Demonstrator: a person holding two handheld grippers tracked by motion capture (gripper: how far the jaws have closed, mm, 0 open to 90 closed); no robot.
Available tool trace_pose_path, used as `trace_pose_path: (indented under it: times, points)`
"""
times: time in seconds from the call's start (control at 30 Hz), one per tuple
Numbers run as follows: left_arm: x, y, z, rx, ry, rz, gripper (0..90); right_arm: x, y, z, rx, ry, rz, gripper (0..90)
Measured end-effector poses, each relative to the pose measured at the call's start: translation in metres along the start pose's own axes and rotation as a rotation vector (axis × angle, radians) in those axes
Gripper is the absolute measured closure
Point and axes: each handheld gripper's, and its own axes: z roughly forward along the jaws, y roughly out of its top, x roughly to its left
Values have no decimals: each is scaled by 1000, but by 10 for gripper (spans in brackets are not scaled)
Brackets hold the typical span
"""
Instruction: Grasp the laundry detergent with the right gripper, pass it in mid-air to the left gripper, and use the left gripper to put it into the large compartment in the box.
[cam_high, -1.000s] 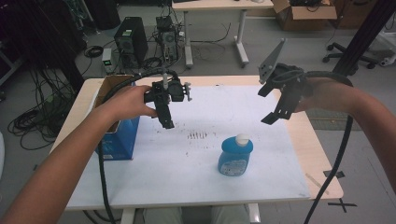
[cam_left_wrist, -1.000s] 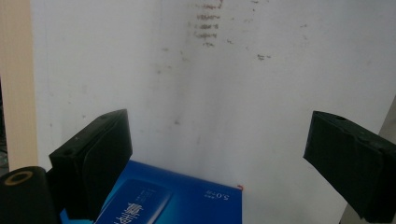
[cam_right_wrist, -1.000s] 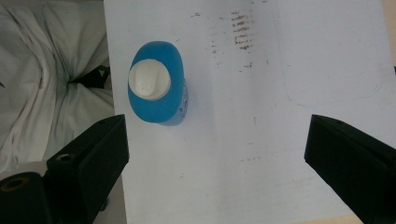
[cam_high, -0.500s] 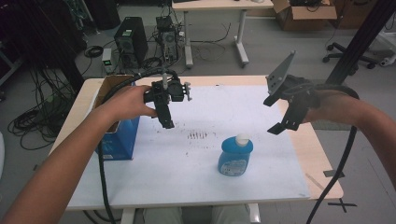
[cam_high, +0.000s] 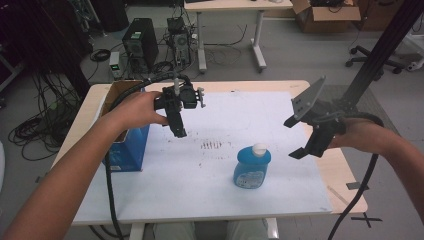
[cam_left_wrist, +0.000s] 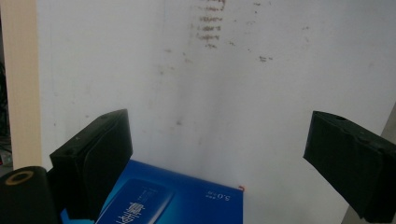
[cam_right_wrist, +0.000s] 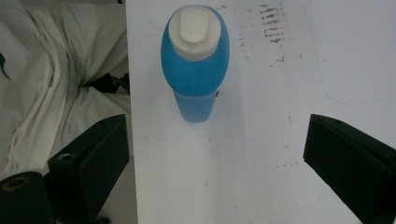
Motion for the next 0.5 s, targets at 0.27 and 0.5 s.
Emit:
trace_pose_path:
  times: [0.27, 0.5]
  points:
    - [-1, 1, 0, 1, 2, 6, 80, 6, -15, 18, -60, 8, 1, 65]
    - [-1, 2, 1, 4, 2, 7, 79, 7, -22, 27, -108, 9, 9, 66]
